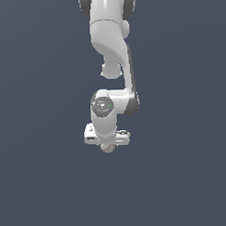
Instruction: Pick up the object and move it to a goal position.
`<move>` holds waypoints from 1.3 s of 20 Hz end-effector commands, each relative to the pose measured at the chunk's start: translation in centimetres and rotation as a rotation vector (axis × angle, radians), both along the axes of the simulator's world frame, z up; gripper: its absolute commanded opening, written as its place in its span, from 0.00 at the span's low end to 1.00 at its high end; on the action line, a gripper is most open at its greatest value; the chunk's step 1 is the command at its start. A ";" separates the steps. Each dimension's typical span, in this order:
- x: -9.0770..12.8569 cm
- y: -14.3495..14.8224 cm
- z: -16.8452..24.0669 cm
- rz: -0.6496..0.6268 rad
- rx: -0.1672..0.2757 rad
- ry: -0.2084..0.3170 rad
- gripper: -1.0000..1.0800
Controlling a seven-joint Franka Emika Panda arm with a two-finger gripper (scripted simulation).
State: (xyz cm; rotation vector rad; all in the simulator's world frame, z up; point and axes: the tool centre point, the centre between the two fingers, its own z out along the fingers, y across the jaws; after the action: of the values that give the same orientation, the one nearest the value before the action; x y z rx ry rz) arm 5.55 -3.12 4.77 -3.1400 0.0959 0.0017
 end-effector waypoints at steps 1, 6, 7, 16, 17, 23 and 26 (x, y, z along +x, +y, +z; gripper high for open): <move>0.0 0.0 0.0 0.000 0.000 0.000 0.00; -0.1 0.1 0.7 0.000 0.000 0.000 0.00; -0.1 0.2 1.0 0.000 0.000 0.000 0.00; -0.7 1.2 6.7 0.000 0.000 0.000 0.00; -0.8 1.4 7.7 0.000 0.000 0.000 0.00; -1.4 2.6 14.5 0.000 0.000 0.000 0.00; -1.7 3.2 18.1 0.000 -0.001 0.000 0.00</move>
State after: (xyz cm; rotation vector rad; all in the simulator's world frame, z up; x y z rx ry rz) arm 4.00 -0.21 20.89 -3.1402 0.0959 0.0046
